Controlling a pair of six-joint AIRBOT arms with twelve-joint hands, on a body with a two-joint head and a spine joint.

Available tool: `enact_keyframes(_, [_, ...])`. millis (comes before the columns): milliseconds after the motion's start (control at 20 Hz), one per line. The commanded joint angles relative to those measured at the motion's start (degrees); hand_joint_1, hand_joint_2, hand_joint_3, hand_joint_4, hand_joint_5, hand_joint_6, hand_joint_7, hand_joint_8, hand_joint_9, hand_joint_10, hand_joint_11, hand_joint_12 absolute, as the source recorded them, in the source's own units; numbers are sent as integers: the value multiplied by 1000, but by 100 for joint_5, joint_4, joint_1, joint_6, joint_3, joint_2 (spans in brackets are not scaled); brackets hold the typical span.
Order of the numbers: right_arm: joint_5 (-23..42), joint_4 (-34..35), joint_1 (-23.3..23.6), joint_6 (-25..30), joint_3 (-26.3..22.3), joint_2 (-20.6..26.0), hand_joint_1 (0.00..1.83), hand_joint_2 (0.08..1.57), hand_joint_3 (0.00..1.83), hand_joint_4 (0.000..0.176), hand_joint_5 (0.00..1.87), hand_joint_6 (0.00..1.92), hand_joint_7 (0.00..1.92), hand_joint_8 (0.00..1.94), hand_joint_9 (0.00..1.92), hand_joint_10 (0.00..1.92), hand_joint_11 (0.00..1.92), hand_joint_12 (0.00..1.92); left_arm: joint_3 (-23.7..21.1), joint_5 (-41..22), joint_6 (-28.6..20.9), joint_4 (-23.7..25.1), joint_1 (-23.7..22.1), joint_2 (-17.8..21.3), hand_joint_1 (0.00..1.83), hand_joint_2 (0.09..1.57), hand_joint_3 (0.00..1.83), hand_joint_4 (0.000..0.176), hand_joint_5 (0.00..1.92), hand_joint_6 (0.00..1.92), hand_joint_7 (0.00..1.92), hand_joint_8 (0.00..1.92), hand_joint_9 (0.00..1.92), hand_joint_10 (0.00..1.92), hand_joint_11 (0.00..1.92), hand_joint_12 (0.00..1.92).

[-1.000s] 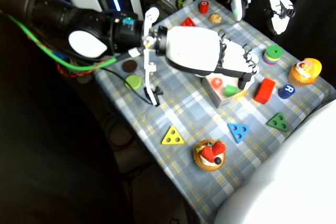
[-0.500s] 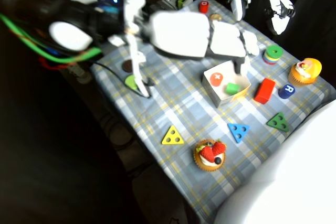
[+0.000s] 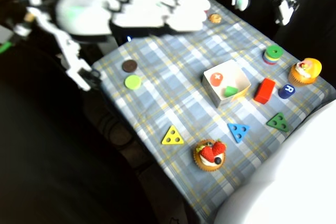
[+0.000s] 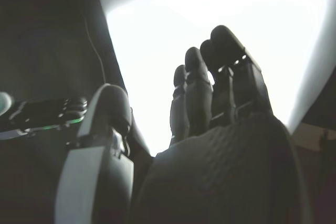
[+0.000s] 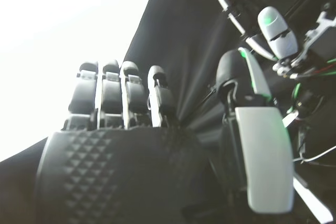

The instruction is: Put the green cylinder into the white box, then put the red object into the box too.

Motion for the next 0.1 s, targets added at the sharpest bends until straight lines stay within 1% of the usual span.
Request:
enact_keyframes(0, [1086,145,-43,4,-43,36,457,1218,0,62,0,0,0,0,0,0,9,15,-1,-955,-329,328,22,66,408,1363,0,74,37,0,51,0,0,290,0,993])
enact_keyframes(50, [1327,243,-182,4,-86,76,457,1200,0,82,0,0,0,0,0,0,20,26,4,-1095,-595,413,87,107,364,1345,0,76,18,1,23,2,5,225,0,925])
